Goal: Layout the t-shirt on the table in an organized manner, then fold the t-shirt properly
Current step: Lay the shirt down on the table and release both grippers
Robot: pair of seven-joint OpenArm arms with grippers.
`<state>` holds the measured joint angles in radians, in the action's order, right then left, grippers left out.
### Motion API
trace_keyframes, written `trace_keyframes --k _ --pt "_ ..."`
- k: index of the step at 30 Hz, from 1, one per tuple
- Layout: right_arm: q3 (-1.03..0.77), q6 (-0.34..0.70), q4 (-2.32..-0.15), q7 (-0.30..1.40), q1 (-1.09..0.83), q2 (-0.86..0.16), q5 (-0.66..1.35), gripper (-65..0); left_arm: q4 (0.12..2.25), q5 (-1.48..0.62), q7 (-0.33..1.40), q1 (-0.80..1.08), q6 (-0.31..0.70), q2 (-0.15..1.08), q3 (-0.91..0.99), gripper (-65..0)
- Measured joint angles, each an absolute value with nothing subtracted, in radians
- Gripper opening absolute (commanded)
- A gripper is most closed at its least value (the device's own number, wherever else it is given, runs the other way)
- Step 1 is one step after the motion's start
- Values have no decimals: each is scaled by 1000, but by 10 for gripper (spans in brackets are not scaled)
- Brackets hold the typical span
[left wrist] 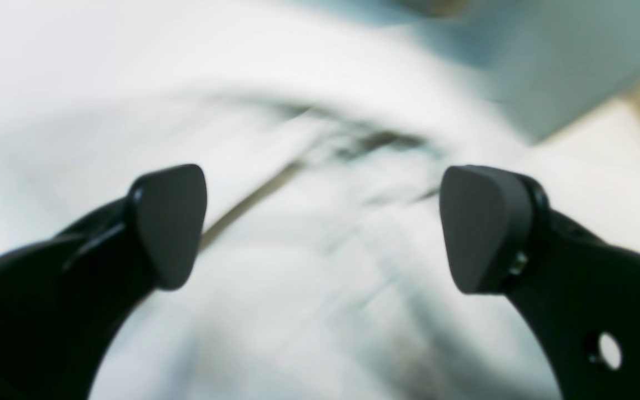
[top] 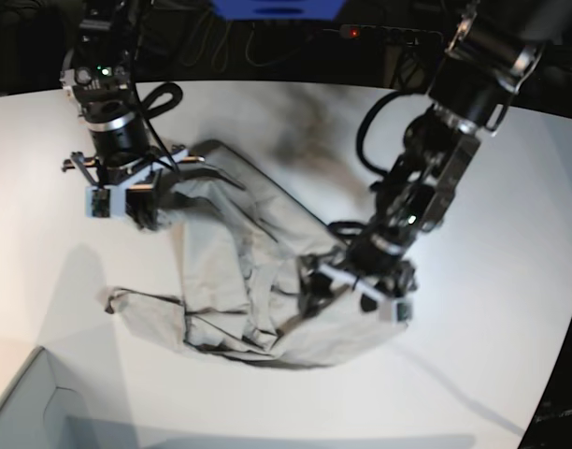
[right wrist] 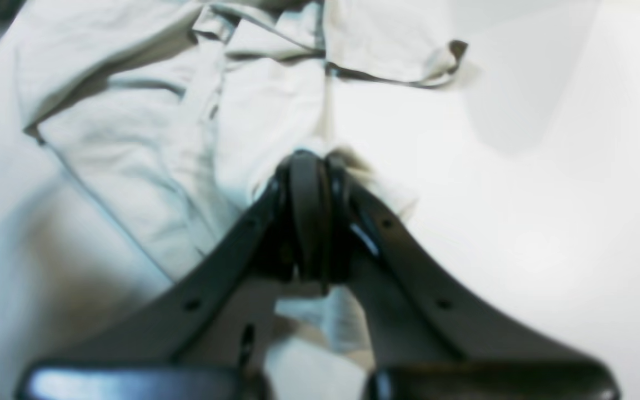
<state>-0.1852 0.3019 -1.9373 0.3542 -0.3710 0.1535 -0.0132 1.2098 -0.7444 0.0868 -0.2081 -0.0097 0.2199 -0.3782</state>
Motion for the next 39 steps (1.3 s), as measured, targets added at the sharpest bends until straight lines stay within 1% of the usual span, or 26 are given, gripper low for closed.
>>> trace_keyframes --k 3,5,9,12,13,14,17,18,22,24,25,28,29,31,34,36,39 --pt "-180 303 -1940 354 -373 163 -8 -650 1247 -745 101 -46 -17 228 -253 0" --pt "-176 303 -1939 355 -372 154 -8 -650 1247 -746 104 -8 -16 218 -209 0" --pt "-181 302 -1939 355 -369 130 -12 -650 1235 -746 87 -2 -7 192 -200 0" --pt "-180 303 -1939 355 -372 131 -12 -650 1157 -746 84 -15 7 154 -203 0" --pt "-183 303 -1939 355 -373 131 -12 -650 1115 -739 73 -26 9 144 -205 -10" --pt "-182 303 -1939 355 -373 133 -12 -650 1089 -737 60 -42 15 137 -207 -35" --pt "-179 302 -1939 351 -384 133 -12 -650 1009 -746 73 -106 3 113 -197 -152" --pt "-179 303 -1939 357 -389 131 -12 -650 982 -746 67 -123 4 107 -198 -208" --pt "-187 303 -1938 352 -392 118 -12 -650 901 -744 41 -157 13 85 -198 -457" --pt "-188 303 -1934 355 -394 116 -12 -650 873 -747 68 -183 9 82 -198 -601" --pt "-187 303 -1934 355 -395 113 -12 -650 871 -748 89 -194 -1 82 -198 -650" --pt "-184 303 -1933 353 -397 91 -12 -650 871 -749 94 -197 3 86 -189 -639" --pt "-184 302 -1933 350 -400 89 -12 -650 873 -749 97 -197 5 89 -165 -650" --pt "-181 303 -1932 356 -411 89 -11 -650 899 -749 114 -195 2 104 -104 -650" --pt "-179 303 -1931 353 -407 89 -11 -650 1024 -751 109 -184 -9 142 -10 -650" --pt "-175 303 -1939 355 -410 94 -11 -650 1129 -750 123 -175 5 178 41 -650" --pt "-150 303 -1967 352 -427 94 -7 -650 1253 -749 174 -145 8 222 123 -650"
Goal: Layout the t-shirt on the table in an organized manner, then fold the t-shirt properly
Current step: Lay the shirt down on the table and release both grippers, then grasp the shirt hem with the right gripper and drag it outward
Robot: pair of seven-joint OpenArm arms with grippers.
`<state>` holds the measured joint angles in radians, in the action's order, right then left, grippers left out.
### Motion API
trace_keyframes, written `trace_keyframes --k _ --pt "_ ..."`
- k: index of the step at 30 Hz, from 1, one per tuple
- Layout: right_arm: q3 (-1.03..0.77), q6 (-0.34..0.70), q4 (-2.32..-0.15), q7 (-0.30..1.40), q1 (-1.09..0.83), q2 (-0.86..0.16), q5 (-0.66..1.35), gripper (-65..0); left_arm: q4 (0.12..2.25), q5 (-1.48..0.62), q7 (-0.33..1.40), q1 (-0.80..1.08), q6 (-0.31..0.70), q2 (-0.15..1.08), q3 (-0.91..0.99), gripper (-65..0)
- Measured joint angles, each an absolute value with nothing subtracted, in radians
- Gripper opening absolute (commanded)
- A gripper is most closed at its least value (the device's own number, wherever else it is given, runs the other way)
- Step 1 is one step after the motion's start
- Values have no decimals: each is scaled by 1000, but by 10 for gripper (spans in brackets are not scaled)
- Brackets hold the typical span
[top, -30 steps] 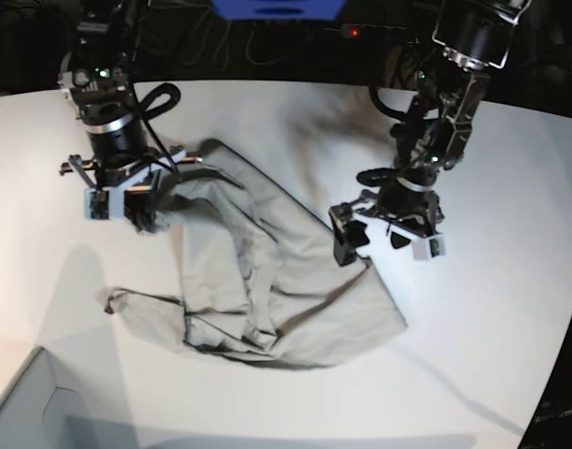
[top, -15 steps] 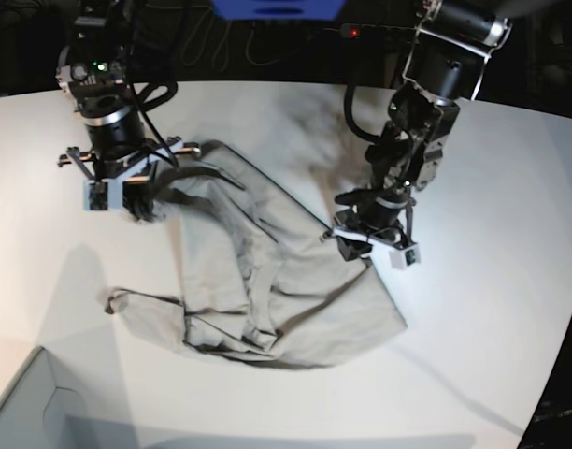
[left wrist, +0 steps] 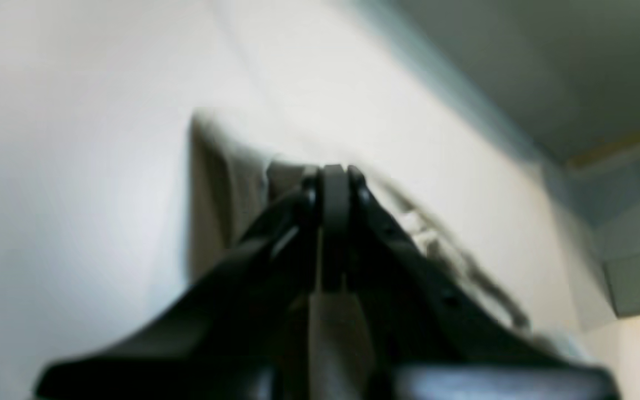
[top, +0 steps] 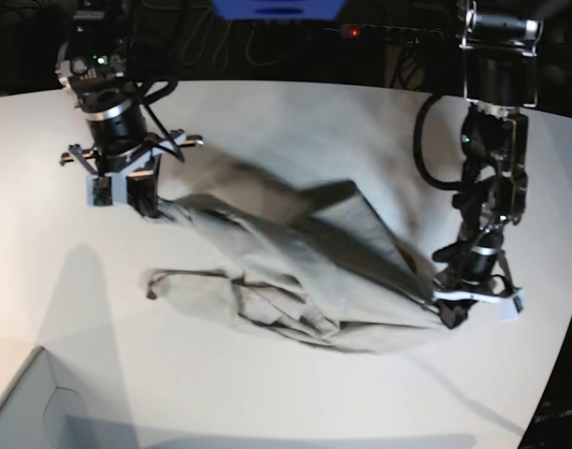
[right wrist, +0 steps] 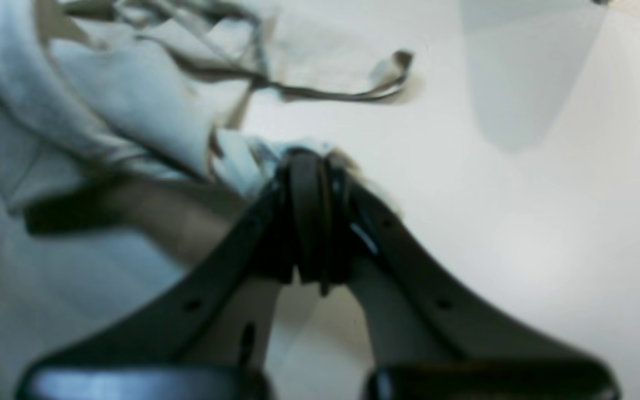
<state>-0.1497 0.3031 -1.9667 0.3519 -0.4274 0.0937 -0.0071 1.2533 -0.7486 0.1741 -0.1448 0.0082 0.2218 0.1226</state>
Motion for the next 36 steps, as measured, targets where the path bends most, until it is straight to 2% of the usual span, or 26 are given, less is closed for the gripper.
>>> trace_keyframes --k 5,9,19,21,26,28,32,36 --pt "-69 312 -1986 348 -457 94 3 -650 1307 -745 226 -131 4 273 196 -650" --pt "-36 439 -1986 353 -475 98 -4 -650 1304 -738 220 -136 2 291 202 -650" --pt "-105 448 -1936 396 -465 61 -8 -644 1274 -736 228 79 -2 287 202 -650" --pt "-122 449 -1902 455 -431 47 -9 -594 1274 -738 223 112 4 284 201 -650" --pt "-188 450 -1874 513 -378 17 -15 -410 1274 -738 209 130 1 285 199 -650" --pt "-226 451 -1898 533 -369 25 -13 -369 1274 -737 209 130 1 284 196 -650" --pt "-242 449 -2012 493 -381 44 -14 -348 1274 -737 208 133 -1 284 142 -650" --pt "-78 451 -2000 524 -419 64 -20 -344 1274 -738 210 133 0 280 113 -650"
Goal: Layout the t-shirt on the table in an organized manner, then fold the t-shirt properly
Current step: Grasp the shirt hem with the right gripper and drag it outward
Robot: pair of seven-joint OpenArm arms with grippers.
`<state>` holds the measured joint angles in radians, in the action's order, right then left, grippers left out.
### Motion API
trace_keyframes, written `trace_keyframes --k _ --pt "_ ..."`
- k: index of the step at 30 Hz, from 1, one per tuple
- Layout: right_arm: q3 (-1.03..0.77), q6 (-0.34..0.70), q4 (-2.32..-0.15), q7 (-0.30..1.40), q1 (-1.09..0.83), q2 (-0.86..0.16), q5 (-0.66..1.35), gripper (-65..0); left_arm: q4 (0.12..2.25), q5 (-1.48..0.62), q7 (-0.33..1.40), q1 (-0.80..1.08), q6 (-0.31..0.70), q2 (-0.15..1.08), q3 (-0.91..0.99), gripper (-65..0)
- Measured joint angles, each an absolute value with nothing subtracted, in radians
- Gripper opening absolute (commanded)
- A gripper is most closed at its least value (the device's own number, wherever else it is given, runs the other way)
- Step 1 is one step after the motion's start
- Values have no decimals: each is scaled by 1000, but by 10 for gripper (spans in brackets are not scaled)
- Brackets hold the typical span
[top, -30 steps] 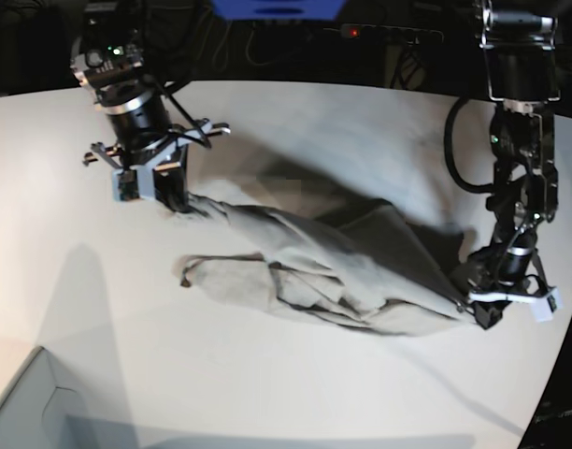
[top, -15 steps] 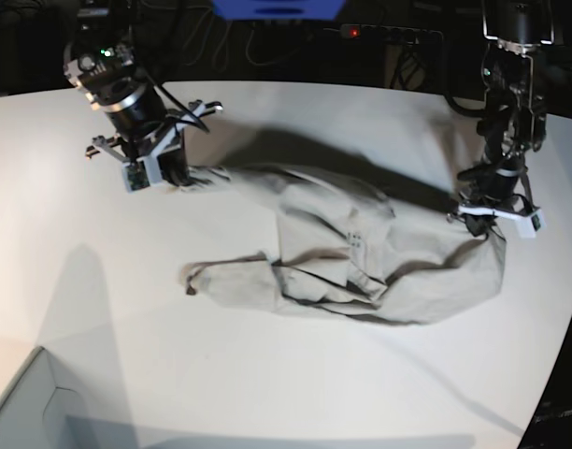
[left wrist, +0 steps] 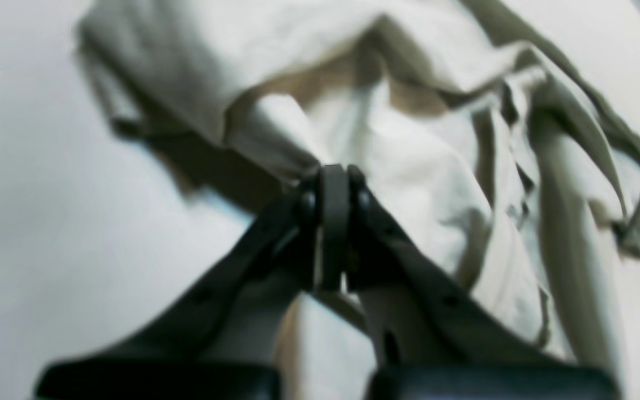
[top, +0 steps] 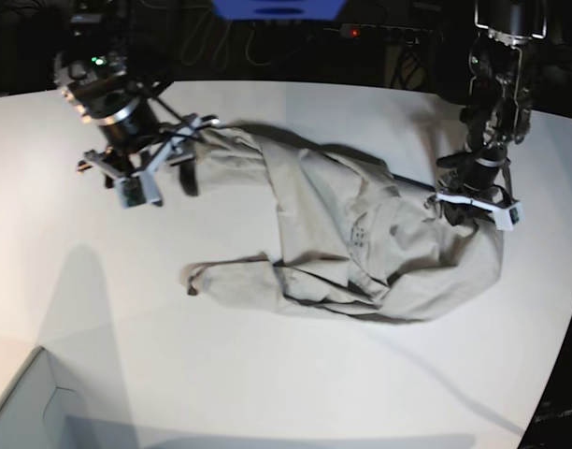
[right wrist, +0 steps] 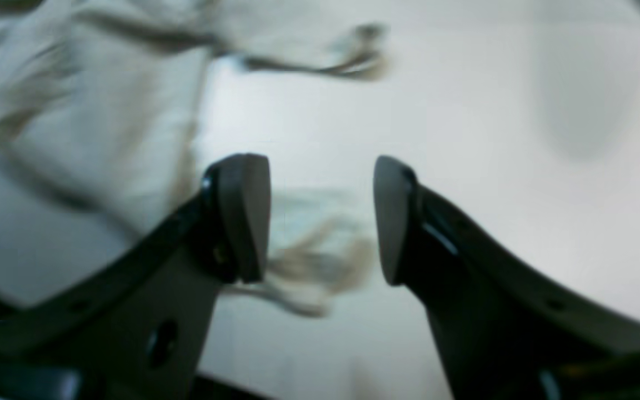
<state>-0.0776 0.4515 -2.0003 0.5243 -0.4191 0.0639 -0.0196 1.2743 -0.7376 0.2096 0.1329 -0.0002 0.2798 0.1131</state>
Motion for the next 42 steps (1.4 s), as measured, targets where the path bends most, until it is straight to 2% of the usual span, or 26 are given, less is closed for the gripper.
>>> trace_keyframes --k 5,7,11,14,23,27,34,42 --pt "164 451 -1995 520 -421 64 -18 -344 1277 -738 207 150 -1 294 118 -630" --pt "234 450 -1959 509 -412 61 -15 -344 1282 -739 210 164 0 316 117 -566" --pt "323 450 -1827 519 -346 56 -19 -344 1317 -745 207 198 -9 336 123 -366" --pt "368 450 -1741 513 -293 65 -20 -344 1374 -748 215 257 7 344 136 -297" --pt "440 449 -1513 511 -147 141 -18 -344 1416 -745 208 355 2 352 379 -292" --pt "451 449 -1429 508 -86 145 -19 -344 1423 -746 213 415 0 349 434 -292" --pt "450 449 -1305 507 -3 145 -19 -344 1423 -746 206 466 4 349 454 -292" --pt "450 449 -1220 394 17 144 -19 -348 1425 -746 205 493 4 349 454 -292"
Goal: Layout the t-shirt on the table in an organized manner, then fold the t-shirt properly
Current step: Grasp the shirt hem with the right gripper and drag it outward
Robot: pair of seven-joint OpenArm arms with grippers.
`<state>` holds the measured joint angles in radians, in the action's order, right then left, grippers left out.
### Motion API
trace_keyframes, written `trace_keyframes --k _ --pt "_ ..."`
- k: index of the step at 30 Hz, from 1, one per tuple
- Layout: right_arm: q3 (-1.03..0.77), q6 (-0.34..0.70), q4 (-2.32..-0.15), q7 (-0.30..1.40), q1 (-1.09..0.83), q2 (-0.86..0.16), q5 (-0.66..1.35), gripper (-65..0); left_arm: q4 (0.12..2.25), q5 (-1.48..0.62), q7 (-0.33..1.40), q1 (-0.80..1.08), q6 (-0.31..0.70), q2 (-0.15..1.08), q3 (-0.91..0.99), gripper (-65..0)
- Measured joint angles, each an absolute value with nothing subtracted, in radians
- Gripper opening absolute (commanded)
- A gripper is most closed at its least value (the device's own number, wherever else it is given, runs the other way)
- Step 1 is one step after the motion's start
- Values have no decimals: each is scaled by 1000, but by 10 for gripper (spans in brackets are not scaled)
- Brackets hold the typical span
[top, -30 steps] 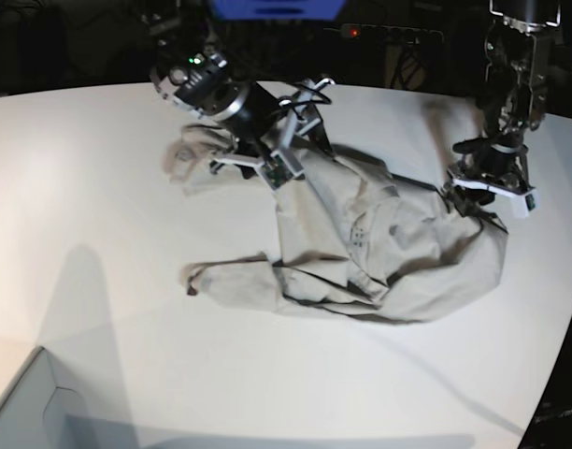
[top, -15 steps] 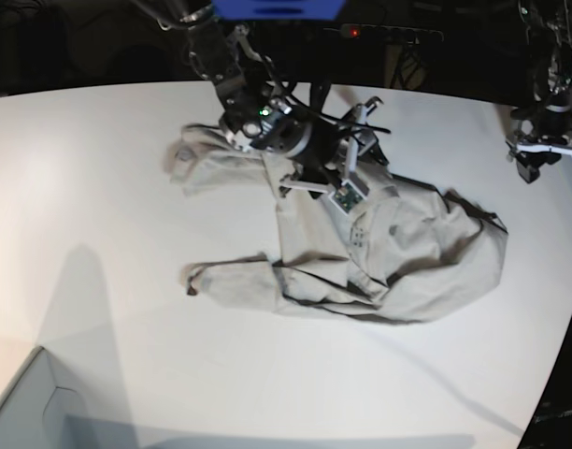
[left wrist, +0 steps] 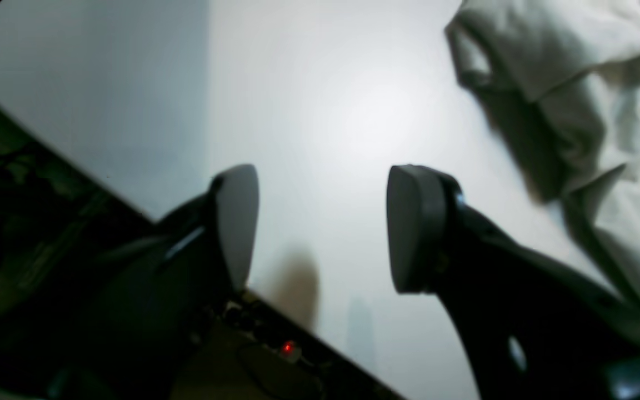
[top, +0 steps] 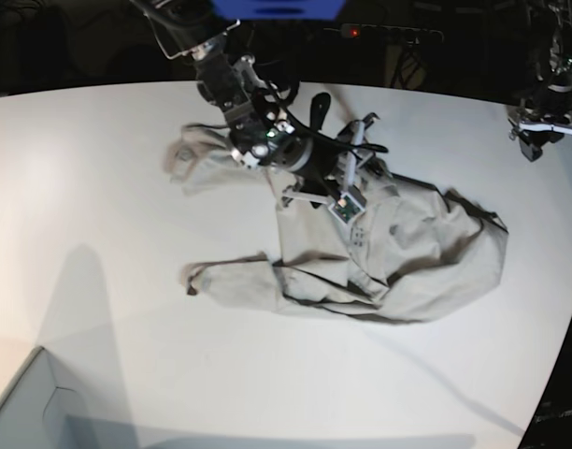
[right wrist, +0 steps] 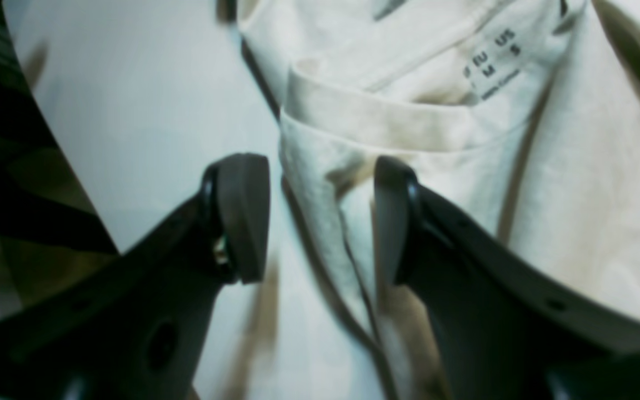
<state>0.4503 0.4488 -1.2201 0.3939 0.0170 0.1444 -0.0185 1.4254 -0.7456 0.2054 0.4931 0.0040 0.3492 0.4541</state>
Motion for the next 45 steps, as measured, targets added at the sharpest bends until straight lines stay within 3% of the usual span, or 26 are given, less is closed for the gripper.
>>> trace_keyframes --k 6,8,10,14,22,32,40,45 --pt "452 449 -1156 354 16 144 -20 -351 1425 -746 206 500 3 348 498 -292" --pt "452 449 -1152 353 17 145 -19 -378 1425 -746 206 498 3 348 498 -292" --pt "452 449 -1151 350 19 144 -19 -447 1425 -746 207 499 3 347 496 -292" --pt "452 449 -1150 353 39 145 -19 -650 1425 -746 207 499 3 347 496 -292" --pt "447 449 -1183 366 32 144 -24 -650 1425 -746 207 498 3 347 496 -292" --pt "420 448 -1718 368 -187 63 -20 -650 1425 -746 214 476 2 345 496 -290" --pt "175 448 -1983 357 -245 67 -14 -650 1425 -746 215 432 2 318 494 -289" --pt "-66 448 -1980 372 -210 67 -20 -650 1425 -746 209 390 3 319 490 -289"
